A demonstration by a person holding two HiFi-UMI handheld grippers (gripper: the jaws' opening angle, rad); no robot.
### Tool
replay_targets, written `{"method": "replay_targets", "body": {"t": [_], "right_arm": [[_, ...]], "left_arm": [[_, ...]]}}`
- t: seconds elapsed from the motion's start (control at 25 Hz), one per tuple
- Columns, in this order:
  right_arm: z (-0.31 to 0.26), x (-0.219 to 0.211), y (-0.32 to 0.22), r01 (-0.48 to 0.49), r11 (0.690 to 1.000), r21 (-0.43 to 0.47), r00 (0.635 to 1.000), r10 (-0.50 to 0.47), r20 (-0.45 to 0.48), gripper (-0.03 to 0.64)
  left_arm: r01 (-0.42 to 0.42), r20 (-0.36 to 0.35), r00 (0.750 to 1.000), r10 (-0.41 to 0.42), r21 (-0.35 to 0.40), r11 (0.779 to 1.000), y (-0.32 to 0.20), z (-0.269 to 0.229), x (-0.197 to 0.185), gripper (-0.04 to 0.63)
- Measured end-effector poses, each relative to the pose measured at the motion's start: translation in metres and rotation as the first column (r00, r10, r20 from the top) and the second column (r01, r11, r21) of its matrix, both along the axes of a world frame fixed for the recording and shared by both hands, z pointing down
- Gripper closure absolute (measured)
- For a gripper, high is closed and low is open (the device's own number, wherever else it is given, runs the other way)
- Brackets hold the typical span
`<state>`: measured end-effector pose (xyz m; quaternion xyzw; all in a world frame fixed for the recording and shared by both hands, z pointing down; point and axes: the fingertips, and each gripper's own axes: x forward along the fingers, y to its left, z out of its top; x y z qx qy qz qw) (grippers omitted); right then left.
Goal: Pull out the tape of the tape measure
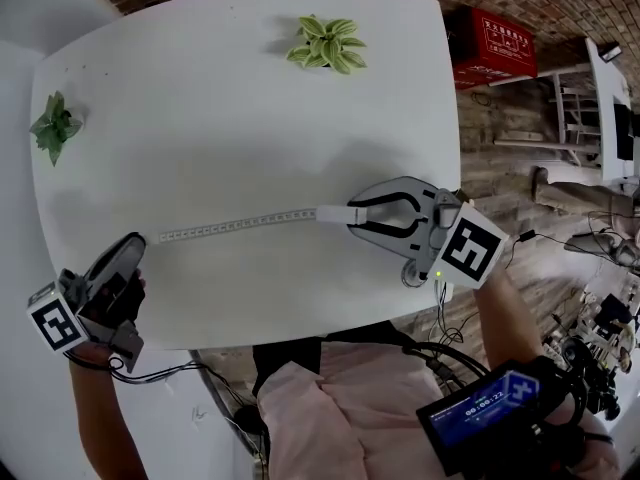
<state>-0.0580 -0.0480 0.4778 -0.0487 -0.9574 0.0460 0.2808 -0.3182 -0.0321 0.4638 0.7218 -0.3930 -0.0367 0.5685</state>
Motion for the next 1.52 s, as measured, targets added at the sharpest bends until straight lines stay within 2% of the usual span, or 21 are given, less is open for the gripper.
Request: {"method": "replay_targets", "body": {"t": [0.72,1.52], "right_arm": [[0.011,-0.007,-0.003,0.000,1.000,-0.003,0.999,0.000,-0.032,0.518],[0.012,-0.014,0.000,0.006,1.000,0.005,0.999,-0.006,-0.043,0.515]], "left_arm": [[-0.006,-0.027,1.000,0.006,-0.026,1.000,0.002,0.024,-0.004,0.555],[0.004,-0.025,1.000,-0.006,-0.077,0.997,0.008,0.048,-0.006,0.554]]}}
